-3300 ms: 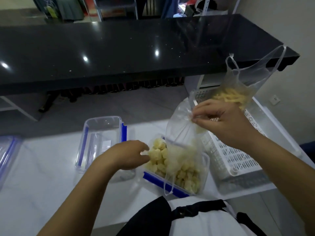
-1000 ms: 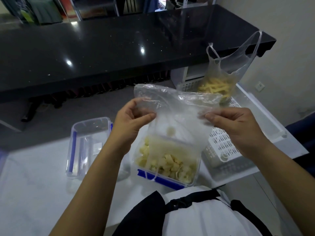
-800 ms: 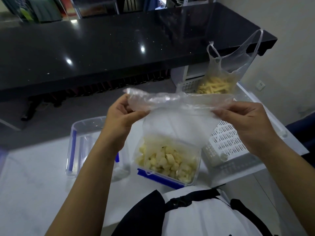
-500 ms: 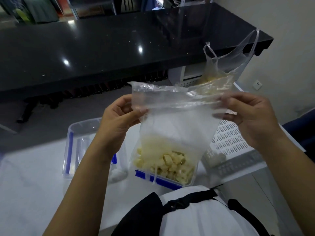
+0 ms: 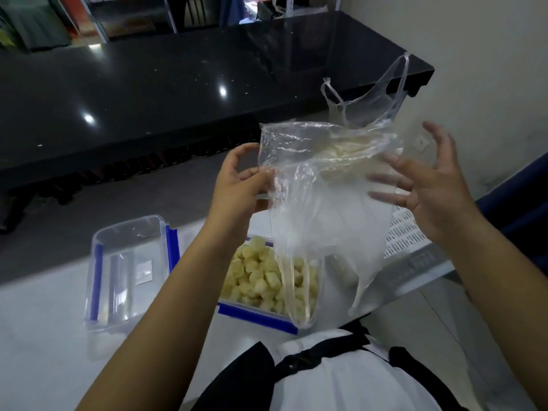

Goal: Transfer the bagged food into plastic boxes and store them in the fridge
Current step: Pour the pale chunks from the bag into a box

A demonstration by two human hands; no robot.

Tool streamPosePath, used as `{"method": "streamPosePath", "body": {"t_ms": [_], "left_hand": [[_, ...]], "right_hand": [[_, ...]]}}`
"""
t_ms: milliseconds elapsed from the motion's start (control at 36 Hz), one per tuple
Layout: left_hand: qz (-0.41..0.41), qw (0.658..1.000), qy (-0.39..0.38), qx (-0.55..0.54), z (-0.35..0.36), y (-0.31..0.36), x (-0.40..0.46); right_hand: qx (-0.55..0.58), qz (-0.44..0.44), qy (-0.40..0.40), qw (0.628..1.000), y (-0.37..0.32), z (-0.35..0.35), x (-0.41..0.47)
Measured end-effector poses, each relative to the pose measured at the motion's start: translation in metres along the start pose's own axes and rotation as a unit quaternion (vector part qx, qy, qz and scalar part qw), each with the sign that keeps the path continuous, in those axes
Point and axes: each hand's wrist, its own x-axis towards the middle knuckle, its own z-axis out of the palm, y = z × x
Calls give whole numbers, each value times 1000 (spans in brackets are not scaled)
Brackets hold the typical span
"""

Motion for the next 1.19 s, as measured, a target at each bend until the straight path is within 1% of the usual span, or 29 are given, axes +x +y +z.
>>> {"method": "streamPosePath", "body": {"t_ms": [83, 167, 250, 361, 444, 500, 556, 611, 639, 667, 722, 778, 861, 889, 944, 1028, 1056, 1139, 1194], "left_hand": [[-11, 998, 60, -10, 14, -18, -4], [-32, 997, 67, -22, 23, -36, -14], [-34, 998, 43, -5, 30, -51, -23], [-26, 996, 14, 83, 43, -68, -31], [-44, 992, -19, 113, 59, -72, -30], [-33, 985, -47, 160, 72, -73, -26], [-25, 971, -80, 226, 84, -75, -21], [-17, 937, -119, 327, 95, -77, -17], [-6, 911, -130, 390, 100, -79, -15], [13, 881, -129, 456, 105, -81, -15], [74, 809, -114, 572, 113, -87, -15], [105, 745, -129, 646, 121, -96, -14], [61, 685, -192, 700, 137, -111, -9], [40, 667, -211, 714, 144, -116, -7], [2, 631, -240, 738, 159, -124, -1], [-39, 585, -262, 767, 173, -136, 10], [-49, 575, -265, 772, 175, -138, 12], [-70, 571, -265, 774, 179, -144, 14], [-69, 583, -258, 767, 179, -144, 11]], "right_hand": [[-1, 13, 12, 1000, 15, -7, -18], [-16, 48, 32, 998, 32, -13, -36], [-44, 73, 61, 995, 41, -25, -45], [-66, 91, 78, 990, 42, -41, -52], [-95, 93, 88, 987, 36, -58, -46], [-123, 91, 89, 984, 30, -72, -35], [-185, 99, 65, 976, 22, -85, -21], [-289, 135, 18, 948, 16, -96, -6], [-361, 145, -6, 921, 15, -101, 2], [-442, 137, -30, 886, 16, -107, 10], [-595, 86, -77, 795, 25, -113, 26], [-688, 33, -124, 715, 41, -112, 37], [-764, 8, -201, 613, 71, -112, 44], [-776, 15, -222, 590, 80, -114, 45], [-783, 31, -249, 570, 92, -122, 49], [-785, 19, -257, 564, 101, -131, 56], [-786, 12, -260, 561, 103, -132, 59], [-785, 8, -279, 554, 102, -134, 66], [-770, 6, -285, 571, 99, -135, 69]]}}
